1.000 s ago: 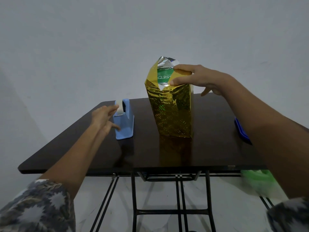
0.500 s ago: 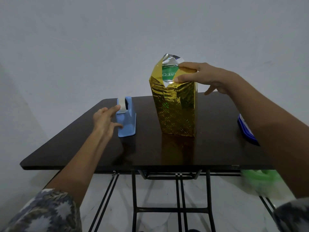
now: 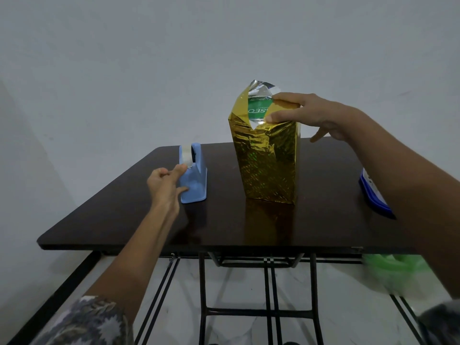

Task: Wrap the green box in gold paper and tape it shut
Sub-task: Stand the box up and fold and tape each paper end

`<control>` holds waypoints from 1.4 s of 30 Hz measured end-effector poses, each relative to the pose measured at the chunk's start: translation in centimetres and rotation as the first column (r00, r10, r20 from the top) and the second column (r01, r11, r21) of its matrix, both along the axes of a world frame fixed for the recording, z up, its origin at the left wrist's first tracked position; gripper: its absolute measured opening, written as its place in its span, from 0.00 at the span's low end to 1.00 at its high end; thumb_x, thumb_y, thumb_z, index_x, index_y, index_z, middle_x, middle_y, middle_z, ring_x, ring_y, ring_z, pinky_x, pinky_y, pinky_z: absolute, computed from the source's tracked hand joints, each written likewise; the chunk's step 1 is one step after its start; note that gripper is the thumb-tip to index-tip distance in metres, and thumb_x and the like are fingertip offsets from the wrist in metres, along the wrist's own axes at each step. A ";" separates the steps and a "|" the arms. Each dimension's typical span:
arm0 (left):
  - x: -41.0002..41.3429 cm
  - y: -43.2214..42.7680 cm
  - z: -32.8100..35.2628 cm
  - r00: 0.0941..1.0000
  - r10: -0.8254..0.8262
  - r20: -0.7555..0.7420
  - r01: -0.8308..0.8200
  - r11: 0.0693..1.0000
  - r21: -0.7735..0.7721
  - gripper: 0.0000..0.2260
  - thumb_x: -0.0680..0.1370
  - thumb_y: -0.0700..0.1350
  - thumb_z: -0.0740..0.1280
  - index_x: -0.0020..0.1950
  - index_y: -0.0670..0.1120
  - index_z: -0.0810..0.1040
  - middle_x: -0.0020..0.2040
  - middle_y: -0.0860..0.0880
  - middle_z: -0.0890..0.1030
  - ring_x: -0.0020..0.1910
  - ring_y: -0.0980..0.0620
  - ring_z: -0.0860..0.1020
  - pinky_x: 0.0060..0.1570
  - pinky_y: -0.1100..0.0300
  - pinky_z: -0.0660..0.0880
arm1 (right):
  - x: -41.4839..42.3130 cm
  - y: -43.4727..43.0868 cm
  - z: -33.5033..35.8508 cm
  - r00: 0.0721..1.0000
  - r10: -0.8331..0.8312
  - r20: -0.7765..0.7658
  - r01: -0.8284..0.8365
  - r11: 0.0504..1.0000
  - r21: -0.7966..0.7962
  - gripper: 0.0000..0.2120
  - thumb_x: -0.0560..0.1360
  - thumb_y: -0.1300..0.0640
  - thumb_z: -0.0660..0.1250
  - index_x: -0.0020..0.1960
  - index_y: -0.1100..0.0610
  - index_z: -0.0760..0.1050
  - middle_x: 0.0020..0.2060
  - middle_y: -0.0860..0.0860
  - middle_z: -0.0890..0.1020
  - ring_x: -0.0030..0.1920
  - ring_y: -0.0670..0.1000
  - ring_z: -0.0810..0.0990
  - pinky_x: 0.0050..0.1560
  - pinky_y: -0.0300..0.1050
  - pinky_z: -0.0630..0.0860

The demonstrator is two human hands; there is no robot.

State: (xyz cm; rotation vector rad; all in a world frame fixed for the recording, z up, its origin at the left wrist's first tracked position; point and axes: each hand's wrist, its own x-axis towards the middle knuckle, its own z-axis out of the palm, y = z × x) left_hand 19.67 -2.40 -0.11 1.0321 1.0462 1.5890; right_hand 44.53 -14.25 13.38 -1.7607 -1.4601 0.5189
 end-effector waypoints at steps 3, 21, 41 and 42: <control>0.8 -0.4 0.1 0.997 0.081 0.016 -0.081 0.996 -0.038 0.16 0.72 0.39 0.73 0.38 0.47 0.65 0.37 0.51 0.69 0.37 0.57 0.72 0.47 0.48 0.78 | 0.0 0.1 0.1 1.000 -0.002 -0.002 0.002 1.000 0.004 0.34 0.70 0.44 0.70 0.73 0.42 0.61 0.72 0.51 0.62 0.70 0.58 0.63 0.59 0.64 0.71; 0.6 -0.9 -1.1 0.998 0.063 0.005 -0.060 0.969 -0.239 0.08 0.73 0.49 0.73 0.43 0.46 0.78 0.41 0.51 0.82 0.37 0.57 0.79 0.36 0.61 0.72 | 0.1 0.1 0.0 1.000 -0.001 -0.009 0.002 1.000 0.005 0.34 0.70 0.44 0.70 0.73 0.42 0.61 0.72 0.52 0.62 0.70 0.59 0.62 0.60 0.66 0.69; 0.4 0.3 -0.6 0.999 -0.041 0.030 0.046 0.978 -0.202 0.04 0.72 0.46 0.72 0.38 0.46 0.81 0.32 0.55 0.77 0.30 0.60 0.71 0.39 0.58 0.69 | 0.0 0.0 0.0 1.000 -0.004 0.006 0.004 1.000 0.003 0.34 0.70 0.44 0.70 0.73 0.42 0.61 0.72 0.52 0.61 0.70 0.59 0.62 0.60 0.65 0.70; 0.4 0.3 -0.6 0.997 -0.037 0.062 0.048 0.981 -0.189 0.04 0.71 0.45 0.72 0.37 0.46 0.81 0.31 0.55 0.78 0.29 0.60 0.72 0.39 0.59 0.70 | 0.0 0.0 0.0 1.000 -0.006 0.004 0.006 1.000 0.003 0.34 0.70 0.44 0.70 0.72 0.42 0.61 0.72 0.51 0.62 0.70 0.58 0.62 0.60 0.65 0.70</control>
